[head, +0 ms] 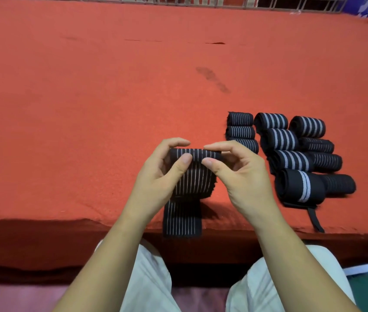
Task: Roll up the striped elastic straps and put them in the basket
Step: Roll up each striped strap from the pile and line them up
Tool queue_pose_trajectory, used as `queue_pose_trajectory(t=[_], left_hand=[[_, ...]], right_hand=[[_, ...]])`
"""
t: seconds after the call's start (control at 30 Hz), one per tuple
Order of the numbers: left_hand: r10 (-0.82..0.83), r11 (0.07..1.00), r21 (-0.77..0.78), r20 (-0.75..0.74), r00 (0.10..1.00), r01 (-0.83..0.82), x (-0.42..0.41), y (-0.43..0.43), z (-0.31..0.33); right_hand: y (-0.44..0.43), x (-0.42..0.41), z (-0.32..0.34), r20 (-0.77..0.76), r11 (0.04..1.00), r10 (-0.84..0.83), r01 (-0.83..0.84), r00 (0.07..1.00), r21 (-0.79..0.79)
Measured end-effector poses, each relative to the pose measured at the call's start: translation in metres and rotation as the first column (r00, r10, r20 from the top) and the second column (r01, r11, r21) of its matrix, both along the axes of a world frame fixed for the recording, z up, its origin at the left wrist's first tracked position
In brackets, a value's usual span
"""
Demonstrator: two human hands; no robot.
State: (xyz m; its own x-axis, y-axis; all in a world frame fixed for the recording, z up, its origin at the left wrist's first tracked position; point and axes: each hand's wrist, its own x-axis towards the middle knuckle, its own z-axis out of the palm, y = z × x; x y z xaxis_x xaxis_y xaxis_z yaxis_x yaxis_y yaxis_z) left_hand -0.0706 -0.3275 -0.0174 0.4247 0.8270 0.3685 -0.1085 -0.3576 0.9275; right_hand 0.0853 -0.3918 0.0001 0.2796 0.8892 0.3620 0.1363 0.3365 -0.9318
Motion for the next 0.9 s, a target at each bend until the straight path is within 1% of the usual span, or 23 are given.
queue_pose_trajectory(t=[0.1, 0.23, 0.3, 0.37, 0.47, 0.53, 0.6, 0.67, 0.77, 0.83, 0.9], left_hand=[[0.04, 0.999, -0.005, -0.04, 0.998, -0.04, 0.0011, 0.0013, 0.0009], [-0.006, 1.0, -0.004, 0.029, 1.0, 0.006, -0.0014, 0.0034, 0.0032], [-0.04, 0.999, 0.01, 0.051, 0.998, 0.04, -0.0029, 0.0025, 0.0039], [-0.043, 0.999, 0.012, 0.043, 0.998, 0.043, -0.003, 0.0003, 0.0036], [0.023, 1.0, -0.009, -0.02, 1.0, -0.023, -0.0002, -0.0021, 0.0037], [0.079, 0.997, -0.004, -0.057, 0.995, -0.08, 0.0012, -0.0016, 0.0034], [0.1, 0.995, 0.006, -0.052, 0.994, -0.1, 0.0012, 0.0001, 0.0039], [0.085, 0.996, 0.033, -0.026, 0.996, -0.084, 0.0007, 0.0011, 0.0047], [0.037, 0.997, 0.063, -0.001, 0.999, -0.037, -0.0011, 0.0008, 0.0037], [0.009, 0.998, 0.06, 0.005, 1.0, -0.009, -0.0017, -0.0008, 0.0024], [0.011, 1.0, 0.019, 0.005, 1.0, -0.012, -0.0009, -0.0024, 0.0013]], right_hand=[[-0.0006, -0.0031, 0.0009, 0.029, 1.0, -0.009, 0.009, 1.0, 0.008], [-0.0011, -0.0028, -0.0002, -0.04, 0.999, 0.012, -0.014, 0.999, -0.046], [-0.0001, -0.0017, -0.0015, -0.027, 0.996, 0.015, -0.017, 1.0, -0.089], [0.0001, -0.0018, -0.0003, -0.018, 0.998, 0.01, -0.011, 1.0, -0.067], [0.0003, -0.0016, 0.0003, -0.029, 1.0, 0.006, -0.007, 1.0, -0.011], [-0.0001, -0.0029, -0.0002, -0.031, 1.0, 0.022, -0.022, 0.999, -0.014], [-0.0004, -0.0049, -0.0014, -0.041, 0.999, 0.038, -0.039, 0.998, -0.036], [0.0002, -0.0053, -0.0031, -0.062, 0.997, 0.045, -0.049, 0.997, -0.065], [0.0014, -0.0047, -0.0059, -0.033, 0.993, 0.061, -0.064, 0.998, -0.102], [0.0009, -0.0046, -0.005, -0.015, 0.995, 0.058, -0.059, 0.998, -0.082], [0.0013, -0.004, -0.0034, -0.004, 0.998, 0.046, -0.046, 0.999, -0.041]])
